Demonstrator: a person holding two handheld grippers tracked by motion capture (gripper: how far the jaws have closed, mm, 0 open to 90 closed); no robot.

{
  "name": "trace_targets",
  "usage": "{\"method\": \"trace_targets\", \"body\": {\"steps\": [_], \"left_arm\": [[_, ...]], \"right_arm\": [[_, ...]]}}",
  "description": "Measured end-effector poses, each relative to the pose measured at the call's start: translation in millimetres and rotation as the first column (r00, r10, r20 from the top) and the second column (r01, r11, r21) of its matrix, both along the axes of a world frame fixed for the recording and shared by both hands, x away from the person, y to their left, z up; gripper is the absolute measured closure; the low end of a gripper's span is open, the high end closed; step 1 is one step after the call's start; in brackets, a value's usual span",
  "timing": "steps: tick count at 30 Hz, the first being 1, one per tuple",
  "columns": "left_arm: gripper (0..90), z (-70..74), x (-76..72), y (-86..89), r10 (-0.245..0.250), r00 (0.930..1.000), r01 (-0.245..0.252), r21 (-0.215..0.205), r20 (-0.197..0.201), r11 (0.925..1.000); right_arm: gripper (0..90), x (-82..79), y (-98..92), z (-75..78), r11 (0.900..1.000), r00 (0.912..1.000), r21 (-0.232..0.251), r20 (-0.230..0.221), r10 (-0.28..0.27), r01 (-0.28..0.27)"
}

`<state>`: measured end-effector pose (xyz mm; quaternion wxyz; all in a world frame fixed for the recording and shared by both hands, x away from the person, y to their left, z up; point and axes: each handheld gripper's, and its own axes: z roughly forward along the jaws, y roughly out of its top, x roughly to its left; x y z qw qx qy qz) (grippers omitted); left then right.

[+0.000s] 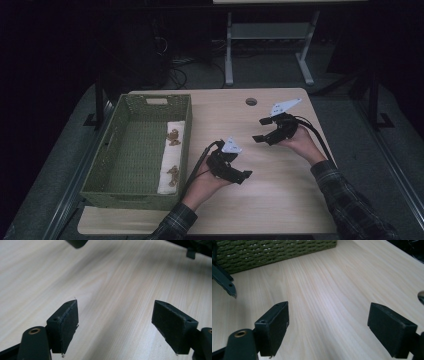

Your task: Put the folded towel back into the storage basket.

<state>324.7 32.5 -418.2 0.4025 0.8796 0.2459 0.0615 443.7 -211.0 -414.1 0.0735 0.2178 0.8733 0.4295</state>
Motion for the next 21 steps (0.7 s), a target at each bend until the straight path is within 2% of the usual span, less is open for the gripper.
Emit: {"method": "trace_targets", "body": {"steps": [2,3,5,6,11,15,17,21], "left_arm": [[19.7,-6.7,-0.6,-2.0,-0.001,1.0000,0.001,0.001,-0.006,1.0000],[18.7,-11.8,-1.8,-3.1,-0.002,1.0000,0.002,0.002,-0.008,1.0000],[18.3,-17.4,-3.4,-4.2,0.010,0.9998,-0.010,-0.008,-0.016,0.9999],[18.2,-17.4,-3.4,-4.2,0.010,0.9998,-0.010,-0.008,-0.016,0.9999],[17.5,-35.0,-5.0,-1.8,0.014,0.9999,-0.014,0.026,0.002,0.9996],[17.1,-44.1,-5.4,-1.1,0.016,0.9998,-0.016,0.055,-0.007,0.9984],[17.1,-52.2,-6.1,-0.7,0.020,0.9998,-0.019,0.091,-0.003,0.9957],[15.3,-54.5,-6.8,-0.7,0.028,0.9996,-0.029,0.090,0.009,0.9955]], "right_arm": [[17.0,-2.4,-1.8,-3.1,1.000,0.9999,0.001,-0.001,-0.012,0.012],[16.7,-6.9,-4.9,-9.7,1.000,0.9998,-0.002,0.003,-0.022,0.022],[15.8,-11.2,-6.7,-14.7,0.999,0.9990,-0.031,0.023,-0.039,0.039],[15.8,-11.2,-6.7,-14.7,0.999,0.9990,-0.031,0.023,-0.039,0.039],[14.5,-22.4,-14.3,-23.8,0.995,0.9973,-0.062,0.011,-0.072,0.073],[14.2,-26.7,-19.7,-28.3,0.995,0.9962,-0.047,-0.005,-0.087,0.086],[14.0,-31.5,-24.8,-33.8,0.994,0.9952,-0.059,-0.012,-0.098,0.097],[13.5,-37.2,-30.8,-43.1,0.990,0.9921,-0.080,-0.037,-0.120,0.117]]}}
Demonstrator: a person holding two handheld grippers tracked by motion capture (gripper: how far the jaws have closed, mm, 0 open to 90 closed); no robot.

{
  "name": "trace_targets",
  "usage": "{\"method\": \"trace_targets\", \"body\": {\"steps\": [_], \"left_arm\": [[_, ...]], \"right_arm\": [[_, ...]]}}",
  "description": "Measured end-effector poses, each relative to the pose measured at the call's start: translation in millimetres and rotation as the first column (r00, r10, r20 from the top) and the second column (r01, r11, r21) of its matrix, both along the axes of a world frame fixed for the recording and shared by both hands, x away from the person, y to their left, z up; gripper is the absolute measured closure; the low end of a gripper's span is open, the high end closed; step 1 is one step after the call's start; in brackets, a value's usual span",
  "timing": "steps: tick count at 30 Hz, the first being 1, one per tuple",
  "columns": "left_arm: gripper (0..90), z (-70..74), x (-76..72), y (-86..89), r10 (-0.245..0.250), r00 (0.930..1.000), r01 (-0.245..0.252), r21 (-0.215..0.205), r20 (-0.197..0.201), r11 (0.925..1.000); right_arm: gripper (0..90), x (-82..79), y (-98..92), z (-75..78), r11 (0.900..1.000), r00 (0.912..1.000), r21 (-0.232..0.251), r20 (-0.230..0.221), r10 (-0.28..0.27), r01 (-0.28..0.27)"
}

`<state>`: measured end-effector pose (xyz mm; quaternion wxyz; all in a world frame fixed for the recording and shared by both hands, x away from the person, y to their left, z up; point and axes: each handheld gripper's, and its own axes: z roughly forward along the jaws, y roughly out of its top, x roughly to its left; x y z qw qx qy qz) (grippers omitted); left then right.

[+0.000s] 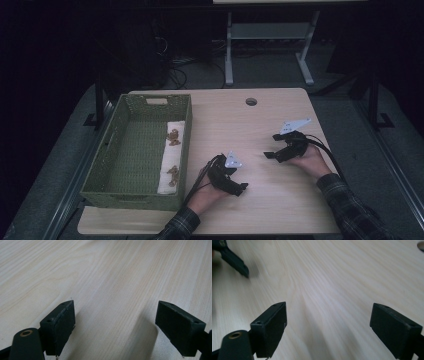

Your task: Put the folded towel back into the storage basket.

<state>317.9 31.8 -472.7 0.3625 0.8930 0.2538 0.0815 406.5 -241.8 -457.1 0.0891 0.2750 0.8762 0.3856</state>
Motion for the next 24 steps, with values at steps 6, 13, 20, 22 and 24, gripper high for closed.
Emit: {"method": "trace_targets", "body": {"steps": [6,13,20,22,24], "left_arm": [[14.2,-4.3,-1.8,2.1,-0.002,0.9989,0.002,-0.001,0.048,1.0000],[13.4,-5.6,-2.6,2.0,0.003,0.9984,-0.002,-0.012,0.056,0.9999],[12.9,-5.7,-2.6,1.8,0.005,0.9984,-0.005,-0.011,0.055,0.9999],[12.6,-5.6,-2.4,2.0,0.008,0.9984,-0.007,-0.009,0.056,0.9999],[12.5,-5.9,-2.7,1.9,0.018,0.9983,-0.018,-0.012,0.055,0.9998]], "right_arm": [[12.1,-6.7,-5.2,-8.2,0.999,0.9997,-0.028,-0.002,-0.024,0.024],[8.8,-14.0,-6.0,-21.1,0.995,0.9975,-0.074,0.008,-0.071,0.071],[2.6,-15.8,-10.3,-26.7,0.996,0.9967,-0.034,0.003,-0.081,0.081],[2.5,-16.8,-10.3,-26.7,0.995,0.9959,-0.035,-0.001,-0.091,0.091],[2.6,-18.6,-10.6,-26.7,0.994,0.9945,-0.035,-0.001,-0.105,0.105]]}}
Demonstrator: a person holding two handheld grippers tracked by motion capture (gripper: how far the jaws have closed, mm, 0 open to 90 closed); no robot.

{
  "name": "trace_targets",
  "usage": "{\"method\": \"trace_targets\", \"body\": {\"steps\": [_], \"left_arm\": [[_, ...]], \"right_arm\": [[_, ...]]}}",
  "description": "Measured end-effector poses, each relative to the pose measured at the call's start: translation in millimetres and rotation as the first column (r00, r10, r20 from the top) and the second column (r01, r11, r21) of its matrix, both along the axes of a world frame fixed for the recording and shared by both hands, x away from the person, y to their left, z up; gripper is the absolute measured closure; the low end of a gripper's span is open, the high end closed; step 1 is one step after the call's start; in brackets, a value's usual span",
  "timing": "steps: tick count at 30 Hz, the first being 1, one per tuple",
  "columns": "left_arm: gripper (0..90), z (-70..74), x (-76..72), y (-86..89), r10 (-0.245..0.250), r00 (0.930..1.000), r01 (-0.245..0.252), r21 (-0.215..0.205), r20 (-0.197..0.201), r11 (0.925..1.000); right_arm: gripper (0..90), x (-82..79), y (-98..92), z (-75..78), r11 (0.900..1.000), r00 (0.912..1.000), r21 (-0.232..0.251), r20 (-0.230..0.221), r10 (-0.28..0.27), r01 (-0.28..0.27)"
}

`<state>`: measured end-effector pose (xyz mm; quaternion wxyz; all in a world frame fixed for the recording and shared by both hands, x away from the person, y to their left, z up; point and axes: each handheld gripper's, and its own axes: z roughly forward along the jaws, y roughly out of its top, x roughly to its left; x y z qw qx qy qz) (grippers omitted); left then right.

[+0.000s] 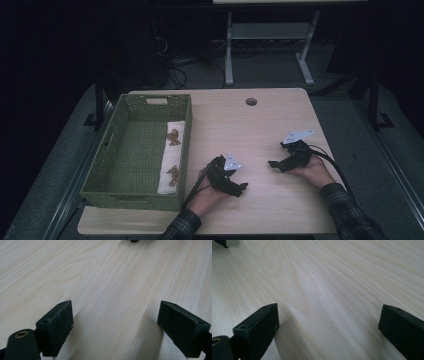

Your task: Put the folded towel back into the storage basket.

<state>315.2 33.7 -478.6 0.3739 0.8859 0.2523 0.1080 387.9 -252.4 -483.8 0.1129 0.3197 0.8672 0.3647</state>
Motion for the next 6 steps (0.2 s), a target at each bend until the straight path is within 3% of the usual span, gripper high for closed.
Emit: {"method": "trace_targets", "body": {"steps": [6], "left_arm": [[12.5,0.0,-3.9,0.0,0.049,0.9988,-0.049,0.001,0.001,0.9988]], "right_arm": [[2.5,-0.2,-0.1,0.0,1.000,1.0000,0.000,0.000,0.000,0.000]]}}
